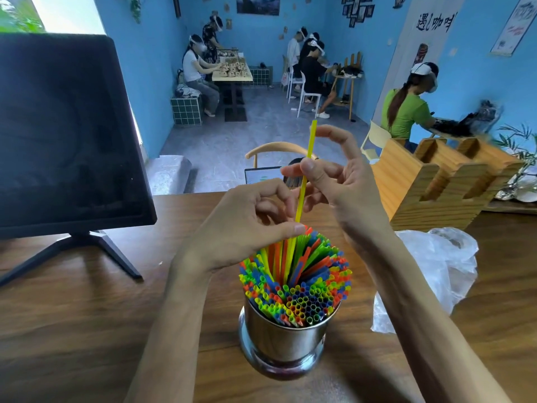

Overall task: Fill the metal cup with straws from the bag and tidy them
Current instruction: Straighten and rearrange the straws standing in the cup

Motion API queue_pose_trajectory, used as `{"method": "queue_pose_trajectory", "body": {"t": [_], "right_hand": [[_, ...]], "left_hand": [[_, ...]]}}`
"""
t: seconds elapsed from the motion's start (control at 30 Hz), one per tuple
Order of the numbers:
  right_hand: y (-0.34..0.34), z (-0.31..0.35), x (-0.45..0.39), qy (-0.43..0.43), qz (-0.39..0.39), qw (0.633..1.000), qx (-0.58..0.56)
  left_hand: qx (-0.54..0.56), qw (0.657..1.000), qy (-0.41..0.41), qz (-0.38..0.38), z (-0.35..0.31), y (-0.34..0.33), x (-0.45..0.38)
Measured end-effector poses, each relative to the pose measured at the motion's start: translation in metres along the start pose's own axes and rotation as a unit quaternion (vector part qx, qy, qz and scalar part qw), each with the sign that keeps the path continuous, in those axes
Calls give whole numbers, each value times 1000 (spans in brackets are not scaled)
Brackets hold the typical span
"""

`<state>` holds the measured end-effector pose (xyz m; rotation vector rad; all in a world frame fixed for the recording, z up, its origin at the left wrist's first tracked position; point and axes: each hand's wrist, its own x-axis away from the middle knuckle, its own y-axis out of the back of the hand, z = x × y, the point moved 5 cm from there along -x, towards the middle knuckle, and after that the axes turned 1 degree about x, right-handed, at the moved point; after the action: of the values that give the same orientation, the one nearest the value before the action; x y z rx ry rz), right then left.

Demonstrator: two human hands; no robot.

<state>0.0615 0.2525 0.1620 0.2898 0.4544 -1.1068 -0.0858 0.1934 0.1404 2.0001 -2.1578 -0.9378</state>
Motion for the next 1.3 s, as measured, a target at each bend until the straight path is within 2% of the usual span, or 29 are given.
{"method": "queue_pose_trajectory", "body": {"t": [0.2,0.43,0.6,0.7,0.8,0.9,0.97,1.03,1.13,1.3], "right_hand": [[0,-1,12,42,7,997,65],[2,-18,26,44,28,984,170],[3,-26,32,45,89,972,212],[4,-34,34,-1,140,966,216],[7,-36,32,-35,174,963,202],[14,-35,27,-44,129,976,168],[24,-39,24,-58,74,977,191],[33,-45,21,-108,60,965,231],[37,-54,24,-187,125,937,268],[29,-49,28,-187,175,937,236]], "left_hand": [[-45,999,15,17,7,-2,2],[-30,999,3,-46,8,10,4],[-23,999,-9,-48,10,11,6],[-30,996,13,-79,19,13,3],[-40,996,25,-72,25,10,1],[-40,997,21,-68,25,8,1],[-40,997,21,-68,26,7,0],[-42,997,24,-61,27,6,0],[-52,997,31,-48,29,4,-1],[-80,995,25,-51,27,2,-2]]}}
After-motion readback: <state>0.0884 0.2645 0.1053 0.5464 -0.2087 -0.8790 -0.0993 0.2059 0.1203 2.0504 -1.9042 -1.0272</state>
